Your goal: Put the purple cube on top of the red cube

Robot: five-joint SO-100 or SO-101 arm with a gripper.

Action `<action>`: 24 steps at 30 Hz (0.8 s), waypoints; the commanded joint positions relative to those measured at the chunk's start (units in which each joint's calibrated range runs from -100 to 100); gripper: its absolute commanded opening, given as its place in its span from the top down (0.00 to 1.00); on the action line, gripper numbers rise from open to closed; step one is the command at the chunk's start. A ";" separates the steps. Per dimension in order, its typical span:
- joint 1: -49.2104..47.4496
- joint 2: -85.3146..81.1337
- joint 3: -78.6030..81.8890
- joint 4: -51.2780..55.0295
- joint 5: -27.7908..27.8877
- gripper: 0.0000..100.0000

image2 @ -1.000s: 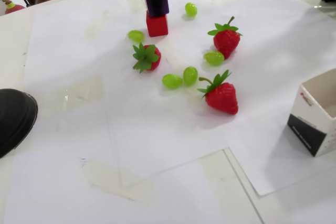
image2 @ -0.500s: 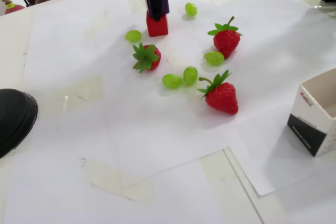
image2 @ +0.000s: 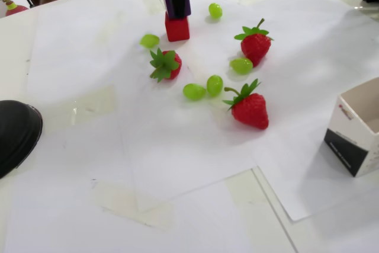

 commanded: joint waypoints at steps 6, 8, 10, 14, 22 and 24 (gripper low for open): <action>-2.36 -40.13 29.40 -6.41 -4.84 0.67; -3.09 -47.96 38.31 -9.84 -5.86 0.69; -3.68 -56.04 47.85 -13.84 -6.50 0.73; -4.05 -71.35 67.22 -20.87 -6.94 0.85; -4.27 -98.69 101.94 -35.49 -6.54 1.00; -4.27 -104.54 108.22 -37.86 -6.15 1.00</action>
